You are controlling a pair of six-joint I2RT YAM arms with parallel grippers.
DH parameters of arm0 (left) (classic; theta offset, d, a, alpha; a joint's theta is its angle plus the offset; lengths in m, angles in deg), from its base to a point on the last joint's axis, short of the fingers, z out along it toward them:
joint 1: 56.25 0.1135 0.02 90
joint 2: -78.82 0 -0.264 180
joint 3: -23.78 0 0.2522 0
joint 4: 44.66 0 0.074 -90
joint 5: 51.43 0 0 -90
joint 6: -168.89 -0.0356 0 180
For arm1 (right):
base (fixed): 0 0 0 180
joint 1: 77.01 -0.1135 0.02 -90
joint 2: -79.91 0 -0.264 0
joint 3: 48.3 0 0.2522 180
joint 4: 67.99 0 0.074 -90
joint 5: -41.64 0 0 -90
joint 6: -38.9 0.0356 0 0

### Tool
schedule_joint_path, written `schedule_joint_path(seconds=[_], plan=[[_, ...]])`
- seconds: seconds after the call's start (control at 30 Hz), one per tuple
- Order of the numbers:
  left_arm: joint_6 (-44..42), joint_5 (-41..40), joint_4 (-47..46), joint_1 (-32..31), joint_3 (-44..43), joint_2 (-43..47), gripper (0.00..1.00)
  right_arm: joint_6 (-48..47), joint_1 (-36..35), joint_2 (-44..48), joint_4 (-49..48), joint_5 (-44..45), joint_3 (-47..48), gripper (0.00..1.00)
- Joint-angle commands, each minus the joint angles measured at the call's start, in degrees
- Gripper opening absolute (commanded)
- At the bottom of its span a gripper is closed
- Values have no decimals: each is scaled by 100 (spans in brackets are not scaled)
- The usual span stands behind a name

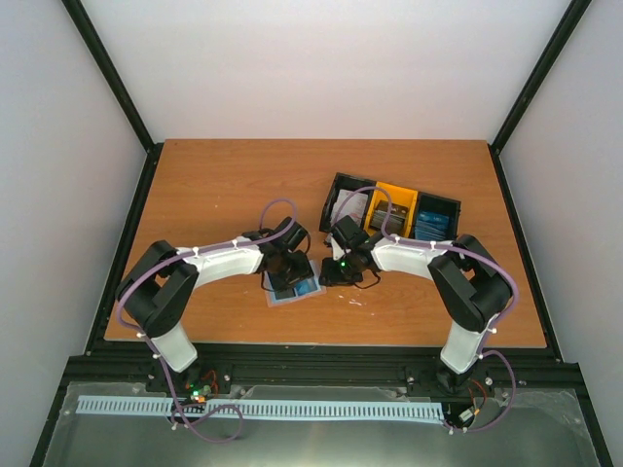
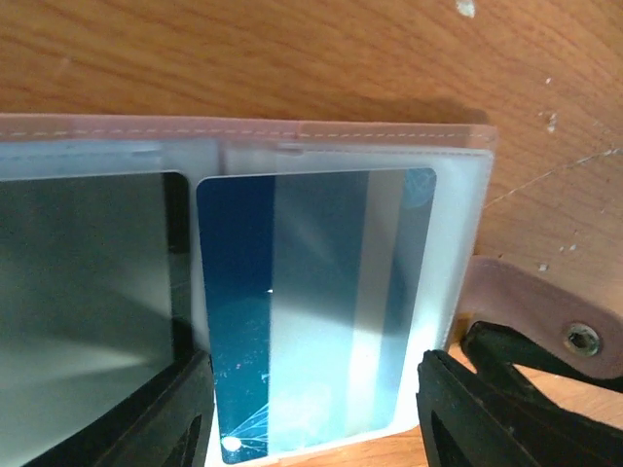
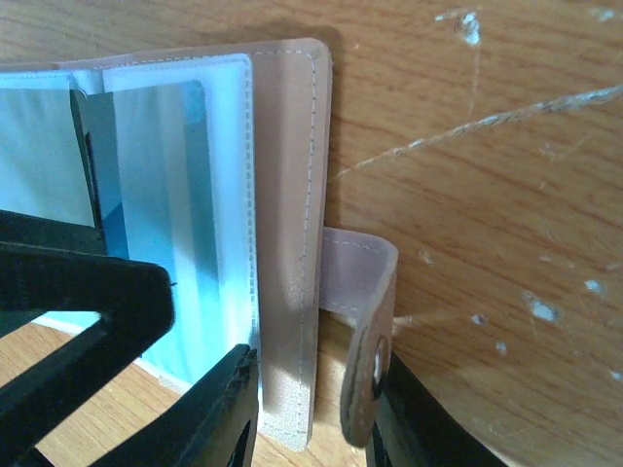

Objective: Put the credit cards into the card holder
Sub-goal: Insert the credit card into the card holder.

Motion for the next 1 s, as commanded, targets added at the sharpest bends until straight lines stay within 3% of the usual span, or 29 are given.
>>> schedule_joint_path(seconds=[0.0,0.23,0.47,0.63,0.97], plan=[[-33,54,-182,42,70,-277,58,-39,-42,-221,48,-36,14,31],[-268,178,-674,71,245,-292,57,-45,-42,-251,2,-80,-22,30],[-486,903,-1712,79,580,-139,54,-12,-42,-251,5,-15,-45,30],[-438,309,-878,80,398,92,55,17,-42,-67,161,293,25,30],[-730,46,-375,164,123,1178,73,-18,-54,1169,995,1326,435,35]])
